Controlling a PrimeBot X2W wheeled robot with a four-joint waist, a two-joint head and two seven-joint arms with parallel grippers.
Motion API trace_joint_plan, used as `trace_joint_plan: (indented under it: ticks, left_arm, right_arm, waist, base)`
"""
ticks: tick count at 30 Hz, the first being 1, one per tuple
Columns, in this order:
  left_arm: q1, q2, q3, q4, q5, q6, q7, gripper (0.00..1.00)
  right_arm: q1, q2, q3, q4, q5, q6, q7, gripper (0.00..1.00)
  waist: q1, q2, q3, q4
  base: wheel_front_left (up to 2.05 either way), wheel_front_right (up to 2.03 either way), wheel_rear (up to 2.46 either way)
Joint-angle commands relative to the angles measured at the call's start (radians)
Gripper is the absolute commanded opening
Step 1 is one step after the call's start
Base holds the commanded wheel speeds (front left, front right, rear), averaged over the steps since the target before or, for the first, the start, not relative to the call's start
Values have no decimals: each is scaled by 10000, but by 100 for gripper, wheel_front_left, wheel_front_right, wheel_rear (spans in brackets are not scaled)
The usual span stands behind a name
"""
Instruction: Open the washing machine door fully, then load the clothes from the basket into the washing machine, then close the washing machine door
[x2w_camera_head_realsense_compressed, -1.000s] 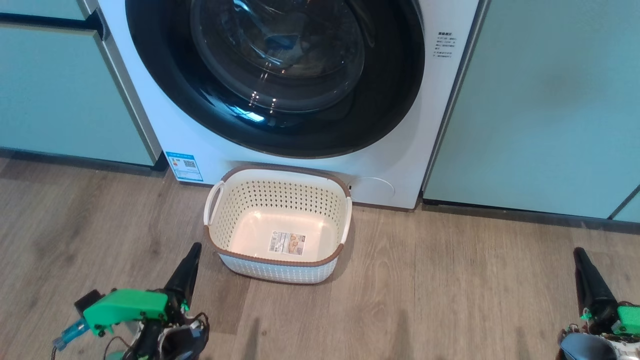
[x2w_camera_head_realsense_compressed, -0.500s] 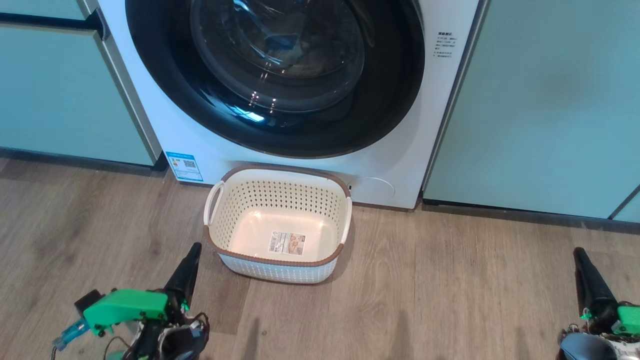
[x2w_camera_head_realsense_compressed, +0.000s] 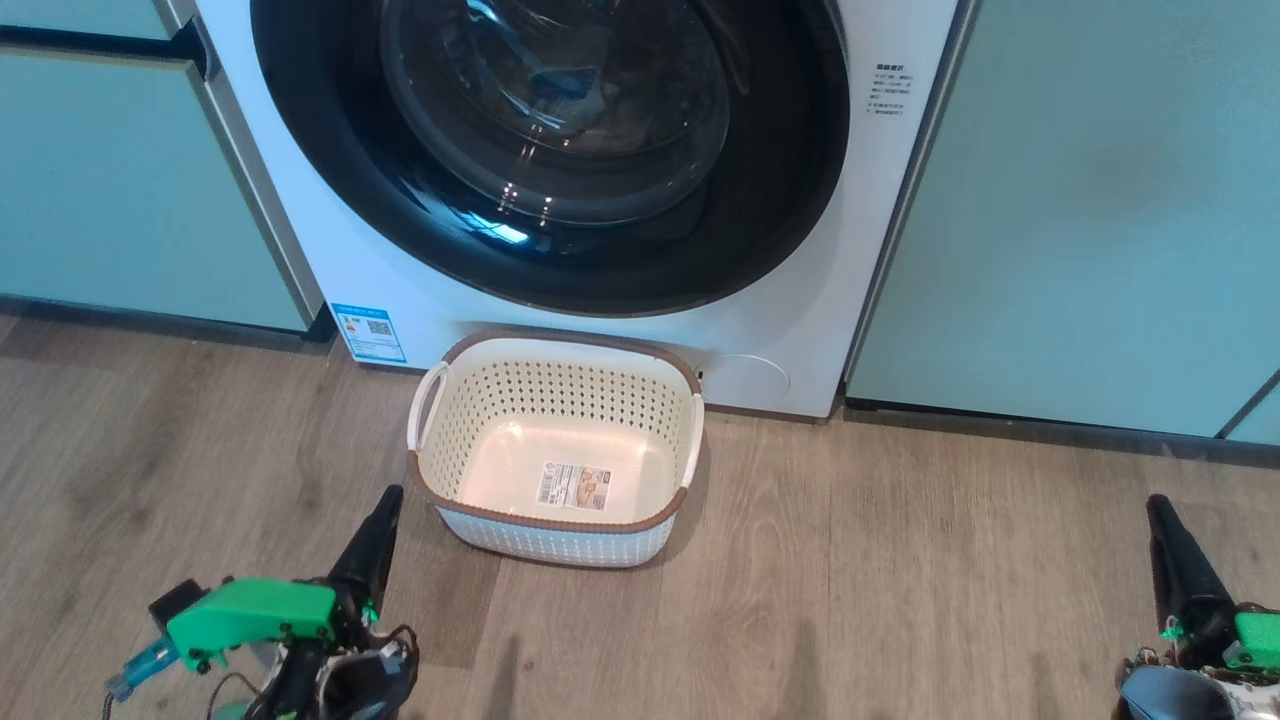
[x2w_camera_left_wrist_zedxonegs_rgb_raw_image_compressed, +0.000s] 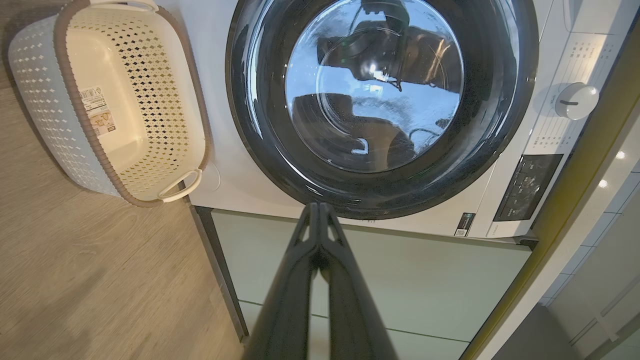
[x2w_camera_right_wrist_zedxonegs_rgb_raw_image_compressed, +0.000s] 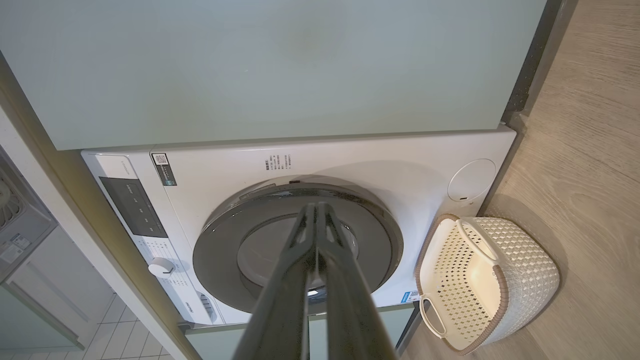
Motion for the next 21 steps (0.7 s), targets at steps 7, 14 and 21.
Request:
trace_joint_plan:
  ticks: [7, 14, 21]
  left_arm:
    - [-560, 68, 347, -355, -53, -14, 63, 0]
    - [-560, 68, 347, -355, -53, -14, 63, 0]
    - [-560, 68, 347, -355, -53, -14, 63, 0]
  right_arm:
    - [-548, -217, 157, -370, 77, -29, 54, 0]
    - [-548, -217, 157, -370, 77, -29, 54, 0]
    - [-548, -217, 157, -370, 77, -29, 54, 0]
  waist:
    - [-1, 0, 0, 0]
    - [-1, 0, 0, 0]
    - [-1, 0, 0, 0]
  base:
    - [0, 0, 0]
    - [0, 0, 0]
    - [0, 0, 0]
